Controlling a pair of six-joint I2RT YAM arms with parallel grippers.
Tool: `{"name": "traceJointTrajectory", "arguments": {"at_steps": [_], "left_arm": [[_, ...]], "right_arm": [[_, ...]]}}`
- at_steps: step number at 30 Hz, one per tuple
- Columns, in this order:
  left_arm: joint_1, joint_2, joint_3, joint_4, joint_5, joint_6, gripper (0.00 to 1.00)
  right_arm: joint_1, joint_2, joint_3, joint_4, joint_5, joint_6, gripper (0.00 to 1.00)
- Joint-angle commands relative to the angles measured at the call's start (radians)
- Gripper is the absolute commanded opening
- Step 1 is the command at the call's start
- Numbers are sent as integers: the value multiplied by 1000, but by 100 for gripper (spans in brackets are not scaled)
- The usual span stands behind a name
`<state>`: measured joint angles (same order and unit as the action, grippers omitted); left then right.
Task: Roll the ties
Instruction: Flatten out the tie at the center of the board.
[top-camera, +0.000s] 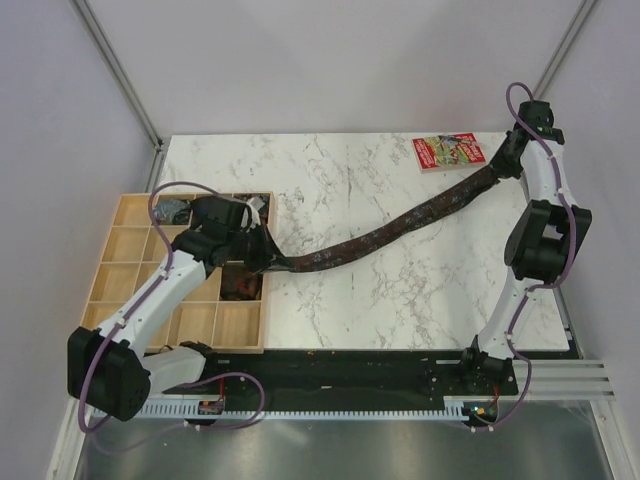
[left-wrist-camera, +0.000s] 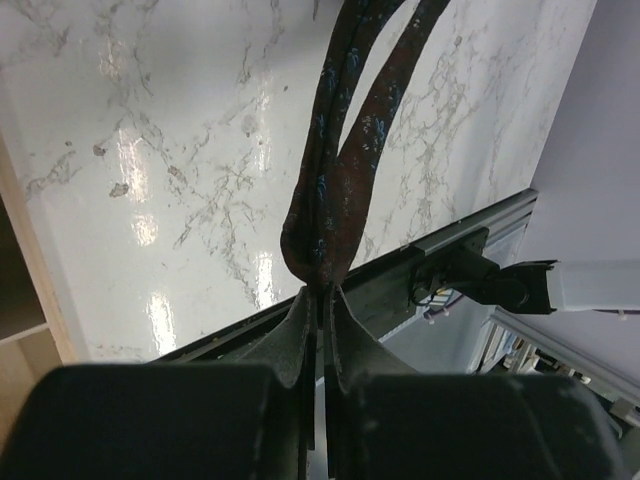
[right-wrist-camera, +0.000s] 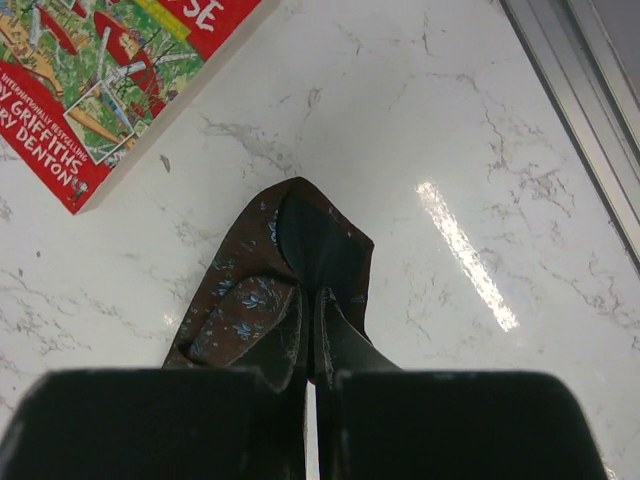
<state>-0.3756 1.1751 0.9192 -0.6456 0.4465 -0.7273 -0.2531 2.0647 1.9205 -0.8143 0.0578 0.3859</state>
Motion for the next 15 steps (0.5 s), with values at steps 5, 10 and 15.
{"name": "traceJointTrajectory", "arguments": {"at_steps": [5, 10, 15], "left_arm": [[-37, -72, -126, 103, 83, -84, 2], [-127, -57, -171, 147, 41, -116, 2], [-195, -26, -207, 205, 11, -161, 2]], "right_arm": [[-32, 124, 161, -45, 50, -25, 0], [-46, 149, 181, -17, 54, -13, 0], [-48, 175, 213, -13, 46, -9, 0]]}}
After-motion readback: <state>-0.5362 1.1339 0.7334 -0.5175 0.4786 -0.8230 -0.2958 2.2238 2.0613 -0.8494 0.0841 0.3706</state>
